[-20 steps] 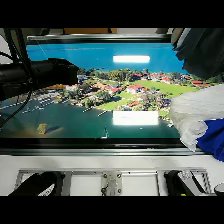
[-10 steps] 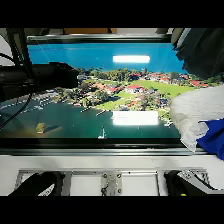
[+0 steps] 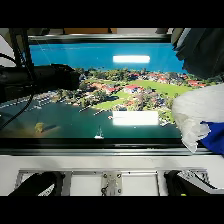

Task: Fold the clothes and pants, and hang the long-sleeved shirts on hangers.

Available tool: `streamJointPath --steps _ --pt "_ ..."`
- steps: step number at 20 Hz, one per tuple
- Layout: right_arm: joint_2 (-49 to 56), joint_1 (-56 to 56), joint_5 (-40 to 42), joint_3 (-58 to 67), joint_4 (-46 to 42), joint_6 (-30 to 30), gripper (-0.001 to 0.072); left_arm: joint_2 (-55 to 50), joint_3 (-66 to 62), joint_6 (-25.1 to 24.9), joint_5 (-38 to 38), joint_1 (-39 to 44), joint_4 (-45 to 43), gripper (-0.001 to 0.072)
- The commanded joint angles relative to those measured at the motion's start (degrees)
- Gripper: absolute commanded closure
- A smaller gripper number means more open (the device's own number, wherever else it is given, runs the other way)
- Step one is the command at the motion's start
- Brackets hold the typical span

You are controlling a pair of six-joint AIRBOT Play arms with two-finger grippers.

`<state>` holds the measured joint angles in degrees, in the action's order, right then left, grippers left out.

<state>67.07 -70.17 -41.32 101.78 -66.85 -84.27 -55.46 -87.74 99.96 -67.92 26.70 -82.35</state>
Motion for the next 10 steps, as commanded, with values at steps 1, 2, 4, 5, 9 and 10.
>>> streamJointPath --steps 1,2,4,5,9,10 --pt "-0.81 0.02 -0.48 0.00 -1.49 0.24 0.0376 -0.02 0.02 -0.04 -0.02 0.04 -0.04 0.0697" --pt "-1.22 0.02 -0.20 0.00 -1.51 0.26 0.0127 -0.02 0.02 -0.04 -0.02 0.02 -0.07 0.0697" --pt "-2.29 0.02 -0.11 0.00 -1.51 0.37 0.0047 -0.02 0.02 -0.07 -0.02 0.02 -0.09 0.0697" --pt "-3.19 0.02 -0.13 0.00 -1.51 0.44 0.0047 -0.02 0.02 -0.07 0.00 0.02 -0.11 0.0697" --pt "-7.58 0.04 -0.09 0.00 -0.52 0.42 0.0049 -0.02 0.02 -0.07 0.00 0.02 -0.17 0.0697" --pt "-8.87 0.04 -0.13 0.00 0.37 0.42 0.0049 -0.02 0.02 -0.09 0.00 0.02 -0.20 0.0697"
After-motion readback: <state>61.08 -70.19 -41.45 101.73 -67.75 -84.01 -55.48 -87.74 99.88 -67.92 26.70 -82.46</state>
